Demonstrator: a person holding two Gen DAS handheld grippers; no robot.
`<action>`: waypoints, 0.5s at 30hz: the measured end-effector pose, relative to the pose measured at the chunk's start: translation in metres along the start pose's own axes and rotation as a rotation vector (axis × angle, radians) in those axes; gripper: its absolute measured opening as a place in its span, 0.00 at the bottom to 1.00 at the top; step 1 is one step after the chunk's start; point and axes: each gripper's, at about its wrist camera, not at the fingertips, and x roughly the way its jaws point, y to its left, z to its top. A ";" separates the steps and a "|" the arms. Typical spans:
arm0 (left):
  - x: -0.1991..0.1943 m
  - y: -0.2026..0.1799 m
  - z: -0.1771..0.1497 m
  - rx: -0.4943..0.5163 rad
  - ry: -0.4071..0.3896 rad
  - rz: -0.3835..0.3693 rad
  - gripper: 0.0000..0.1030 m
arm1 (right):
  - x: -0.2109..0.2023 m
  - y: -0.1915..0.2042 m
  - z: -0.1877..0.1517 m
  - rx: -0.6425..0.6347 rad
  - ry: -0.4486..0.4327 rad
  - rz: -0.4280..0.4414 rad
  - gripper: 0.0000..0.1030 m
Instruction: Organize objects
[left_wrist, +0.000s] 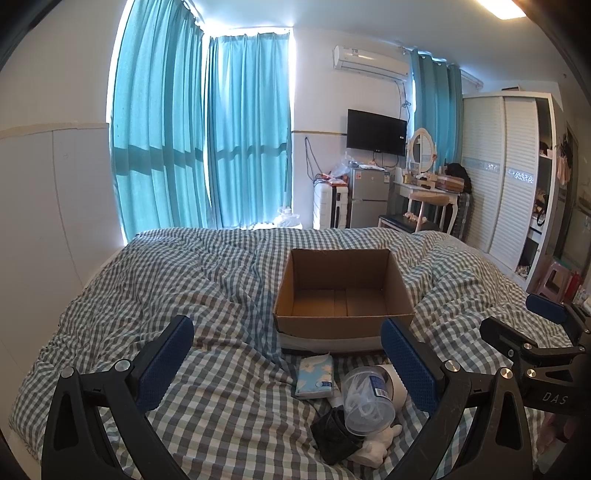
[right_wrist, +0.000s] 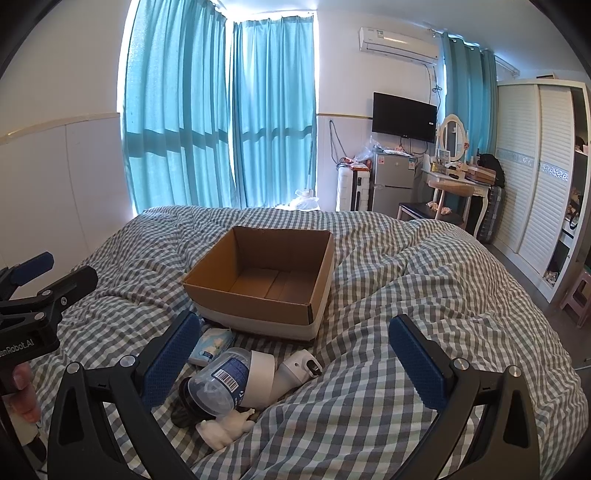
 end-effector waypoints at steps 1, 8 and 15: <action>0.000 0.000 0.000 0.003 0.000 0.002 1.00 | 0.001 0.000 0.000 0.001 0.003 -0.001 1.00; 0.003 -0.003 -0.005 0.017 0.013 0.002 1.00 | 0.008 0.003 -0.006 -0.013 0.023 -0.003 1.00; -0.001 0.003 -0.007 0.009 -0.003 0.001 1.00 | 0.010 0.008 -0.008 -0.018 0.031 -0.003 1.00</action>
